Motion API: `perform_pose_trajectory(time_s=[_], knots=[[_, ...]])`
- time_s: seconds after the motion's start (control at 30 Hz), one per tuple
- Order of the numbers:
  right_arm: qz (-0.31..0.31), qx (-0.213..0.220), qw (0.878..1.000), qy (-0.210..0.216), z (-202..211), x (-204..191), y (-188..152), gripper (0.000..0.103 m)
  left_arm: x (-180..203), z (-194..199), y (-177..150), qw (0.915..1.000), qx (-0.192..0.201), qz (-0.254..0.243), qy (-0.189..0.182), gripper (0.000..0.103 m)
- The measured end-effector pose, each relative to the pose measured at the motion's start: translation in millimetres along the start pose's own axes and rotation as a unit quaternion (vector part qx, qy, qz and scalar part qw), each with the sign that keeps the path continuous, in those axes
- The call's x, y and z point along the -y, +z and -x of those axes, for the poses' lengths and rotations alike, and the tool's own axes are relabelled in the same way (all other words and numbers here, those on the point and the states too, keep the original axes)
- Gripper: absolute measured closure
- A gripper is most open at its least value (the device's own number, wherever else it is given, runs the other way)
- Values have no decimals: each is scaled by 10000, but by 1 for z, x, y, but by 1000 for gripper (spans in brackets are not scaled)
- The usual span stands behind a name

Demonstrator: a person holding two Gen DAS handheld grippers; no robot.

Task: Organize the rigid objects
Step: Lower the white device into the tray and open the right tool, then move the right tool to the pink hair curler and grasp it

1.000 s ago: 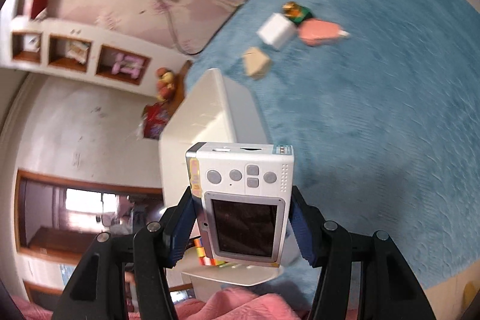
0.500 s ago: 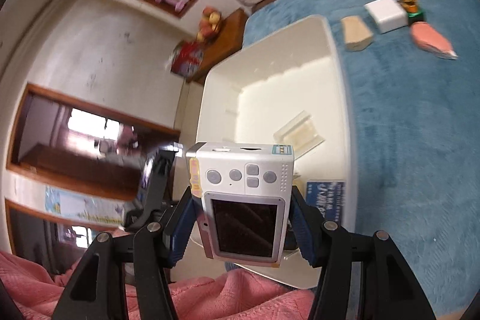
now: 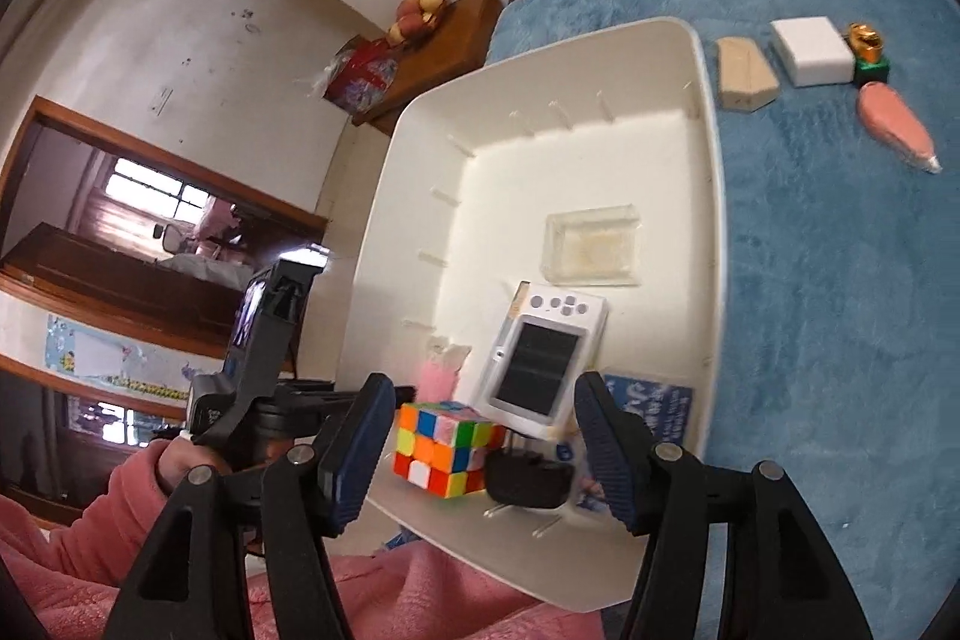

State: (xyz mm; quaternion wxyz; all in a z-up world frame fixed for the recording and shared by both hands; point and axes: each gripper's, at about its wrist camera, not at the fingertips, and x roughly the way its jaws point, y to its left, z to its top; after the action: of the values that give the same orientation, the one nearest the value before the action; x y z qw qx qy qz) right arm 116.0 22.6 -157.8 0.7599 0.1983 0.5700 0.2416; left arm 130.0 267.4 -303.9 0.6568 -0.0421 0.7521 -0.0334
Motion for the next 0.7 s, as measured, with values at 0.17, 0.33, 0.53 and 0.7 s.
perform_pose_trajectory(time_s=[0.17, 0.33, 0.53, 0.7], knots=[[36, 426, 9983, -398, 18, 11, 3, 36, 0, 2, 1, 10000, 23, 32, 26, 95], [43, 1020, 9914, -820, 40, 27, 8, 30, 2, 5, 1, 9999, 71, 78, 46, 95], [-44, 1558, 9778, -1402, 63, 53, 22, 24, 1, 13, 6, 9997, 133, 178, 56, 95], [-113, 1852, 9641, -1901, 71, 83, 40, 22, 2, 15, 11, 9995, 142, 264, 120, 95]])
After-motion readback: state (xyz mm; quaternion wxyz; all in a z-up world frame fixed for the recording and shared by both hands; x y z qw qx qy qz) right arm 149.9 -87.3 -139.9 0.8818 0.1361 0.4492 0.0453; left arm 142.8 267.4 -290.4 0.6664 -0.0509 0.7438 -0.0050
